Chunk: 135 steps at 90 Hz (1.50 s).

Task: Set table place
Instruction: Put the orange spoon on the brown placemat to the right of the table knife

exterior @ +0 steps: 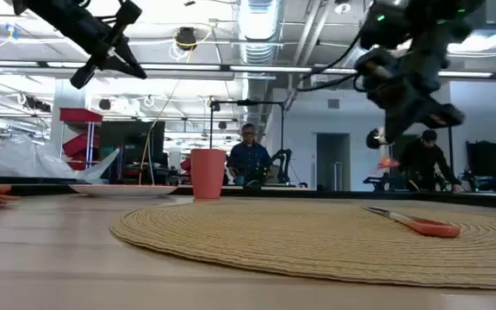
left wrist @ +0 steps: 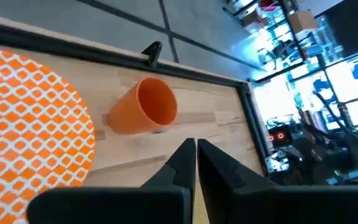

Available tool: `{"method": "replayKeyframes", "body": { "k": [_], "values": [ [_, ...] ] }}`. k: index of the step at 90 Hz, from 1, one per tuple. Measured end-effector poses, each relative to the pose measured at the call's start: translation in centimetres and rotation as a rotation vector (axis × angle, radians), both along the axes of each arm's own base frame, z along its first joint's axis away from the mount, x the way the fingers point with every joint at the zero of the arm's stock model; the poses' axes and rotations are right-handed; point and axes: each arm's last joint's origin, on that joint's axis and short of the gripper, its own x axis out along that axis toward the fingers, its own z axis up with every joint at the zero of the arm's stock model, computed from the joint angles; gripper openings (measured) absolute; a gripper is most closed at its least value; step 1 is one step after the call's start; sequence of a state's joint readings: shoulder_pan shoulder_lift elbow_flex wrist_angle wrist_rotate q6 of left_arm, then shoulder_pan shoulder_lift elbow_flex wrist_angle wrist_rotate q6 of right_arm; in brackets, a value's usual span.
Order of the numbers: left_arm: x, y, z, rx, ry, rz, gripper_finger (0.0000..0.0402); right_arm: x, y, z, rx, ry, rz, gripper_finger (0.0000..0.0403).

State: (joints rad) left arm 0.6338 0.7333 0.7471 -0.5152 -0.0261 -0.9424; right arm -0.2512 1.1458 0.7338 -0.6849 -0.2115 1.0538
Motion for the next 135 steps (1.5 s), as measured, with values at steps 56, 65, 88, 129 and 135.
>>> {"method": "replayKeyframes", "body": {
  "k": [56, 65, 88, 129, 135],
  "values": [
    [2.3, -0.3, -0.6, -0.037, -0.007, -0.075, 0.0, -1.6, 0.6, -3.6, 0.053, 0.04, 0.184, 0.0],
    [2.3, -0.3, -0.6, -0.045, -0.011, -0.07, 0.0, -1.5, 0.2, -3.9, 0.065, 0.043, 0.204, 0.0],
    [2.3, -0.3, -0.6, -0.044, -0.011, -0.069, 0.0, 0.1, 0.7, -5.5, 0.102, 0.045, 0.288, 0.0],
    [2.3, -0.3, -0.6, -0.045, -0.008, -0.067, 0.0, 1.5, 1.5, -6.6, 0.121, 0.026, 0.306, 0.0],
    [2.3, -0.3, -0.6, -0.045, -0.007, -0.067, 0.0, 1.5, 1.4, -6.6, 0.115, 0.028, 0.299, 0.0]
  ]
}}
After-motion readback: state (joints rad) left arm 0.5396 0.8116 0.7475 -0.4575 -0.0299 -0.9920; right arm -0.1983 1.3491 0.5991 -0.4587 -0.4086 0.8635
